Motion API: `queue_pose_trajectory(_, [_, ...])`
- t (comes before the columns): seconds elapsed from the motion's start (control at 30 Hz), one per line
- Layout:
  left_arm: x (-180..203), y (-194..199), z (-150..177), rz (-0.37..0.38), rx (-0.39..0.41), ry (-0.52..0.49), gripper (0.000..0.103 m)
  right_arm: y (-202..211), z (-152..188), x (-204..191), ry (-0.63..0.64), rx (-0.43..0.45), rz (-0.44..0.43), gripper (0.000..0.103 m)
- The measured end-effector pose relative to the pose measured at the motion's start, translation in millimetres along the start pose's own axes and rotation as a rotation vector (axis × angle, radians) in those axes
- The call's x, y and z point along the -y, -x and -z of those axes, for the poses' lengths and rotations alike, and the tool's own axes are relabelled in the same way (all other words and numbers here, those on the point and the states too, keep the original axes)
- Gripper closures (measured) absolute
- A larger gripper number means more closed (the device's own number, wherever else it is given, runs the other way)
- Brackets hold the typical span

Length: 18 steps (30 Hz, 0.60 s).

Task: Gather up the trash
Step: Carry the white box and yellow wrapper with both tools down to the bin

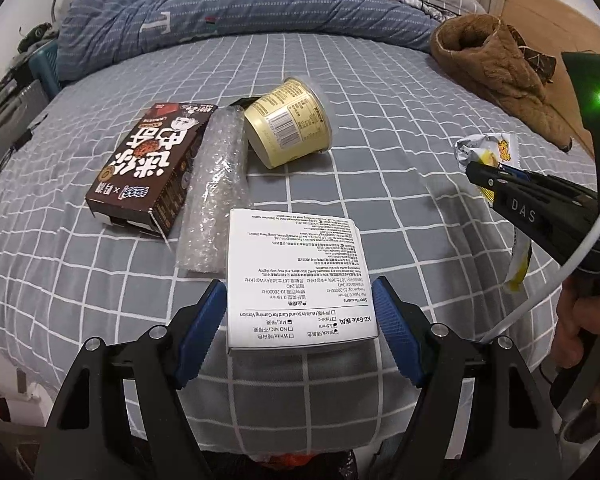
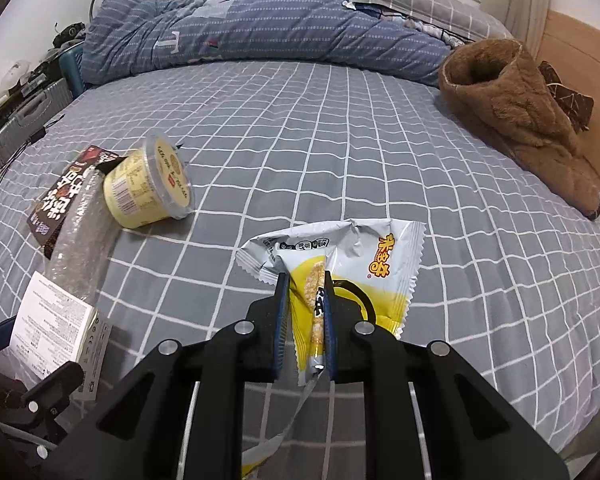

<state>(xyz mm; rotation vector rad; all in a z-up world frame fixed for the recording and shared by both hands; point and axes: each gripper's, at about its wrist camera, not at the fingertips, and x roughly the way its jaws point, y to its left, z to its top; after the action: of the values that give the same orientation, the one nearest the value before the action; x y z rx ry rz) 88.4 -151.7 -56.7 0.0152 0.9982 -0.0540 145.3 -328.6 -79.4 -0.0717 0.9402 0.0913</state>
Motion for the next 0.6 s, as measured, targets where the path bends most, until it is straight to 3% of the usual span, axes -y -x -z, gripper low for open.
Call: queue_pose_trajectory(0.6, [-22.0,54.0,17.9,0.042,0.027,-0.004,0.03,76.9,31.0,-27.8,-0.023,0.038,0.015,0.088])
